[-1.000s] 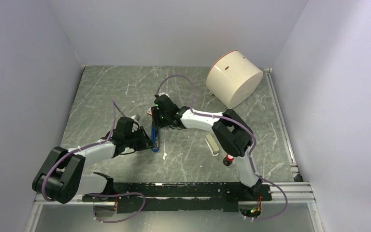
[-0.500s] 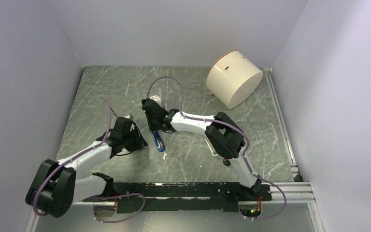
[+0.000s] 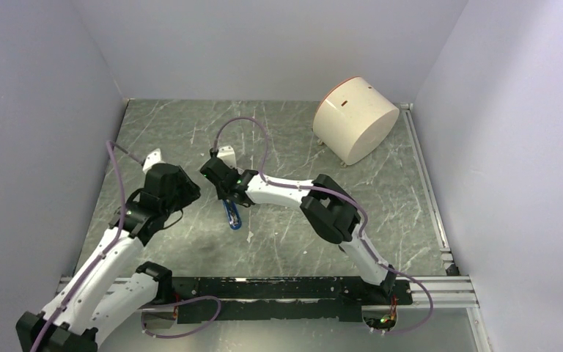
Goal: Load the staples into the stapler
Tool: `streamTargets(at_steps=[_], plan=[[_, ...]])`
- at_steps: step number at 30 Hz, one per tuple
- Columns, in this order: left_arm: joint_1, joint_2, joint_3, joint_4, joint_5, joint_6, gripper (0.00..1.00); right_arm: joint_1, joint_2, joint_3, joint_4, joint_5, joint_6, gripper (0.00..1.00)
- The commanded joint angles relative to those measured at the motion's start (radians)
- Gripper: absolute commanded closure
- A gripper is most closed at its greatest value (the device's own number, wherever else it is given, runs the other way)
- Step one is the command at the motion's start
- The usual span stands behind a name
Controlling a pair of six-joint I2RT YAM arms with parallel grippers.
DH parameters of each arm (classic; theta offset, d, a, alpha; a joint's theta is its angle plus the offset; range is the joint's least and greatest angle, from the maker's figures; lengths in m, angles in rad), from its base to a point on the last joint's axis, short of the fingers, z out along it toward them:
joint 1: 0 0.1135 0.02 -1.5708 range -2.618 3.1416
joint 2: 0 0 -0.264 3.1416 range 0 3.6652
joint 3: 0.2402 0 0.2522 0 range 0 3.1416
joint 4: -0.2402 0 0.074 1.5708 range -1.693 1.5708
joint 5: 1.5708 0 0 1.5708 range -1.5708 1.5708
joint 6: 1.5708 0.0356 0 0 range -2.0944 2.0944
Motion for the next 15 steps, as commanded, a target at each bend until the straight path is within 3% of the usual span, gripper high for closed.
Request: streamTargets(at_steps=[1, 11, 13, 15], plan=[[-0.006, -0.063, 0.093, -0.165, -0.14, -0.013, 0.47, 0.0, 0.062, 0.044, 0.028, 0.059, 0.078, 0.75], [-0.006, -0.16, 0.249, -0.319, -0.29, -0.032, 0.44, -0.001, 0.181, 0.241, -0.05, 0.08, 0.184, 0.68], [-0.006, -0.156, 0.272, -0.336, -0.284, -0.017, 0.42, -0.001, 0.166, 0.236, -0.051, 0.078, 0.181, 0.63], [-0.006, -0.155, 0.287, -0.341, -0.269, -0.002, 0.4, -0.005, 0.127, 0.212, -0.028, 0.041, 0.153, 0.51]])
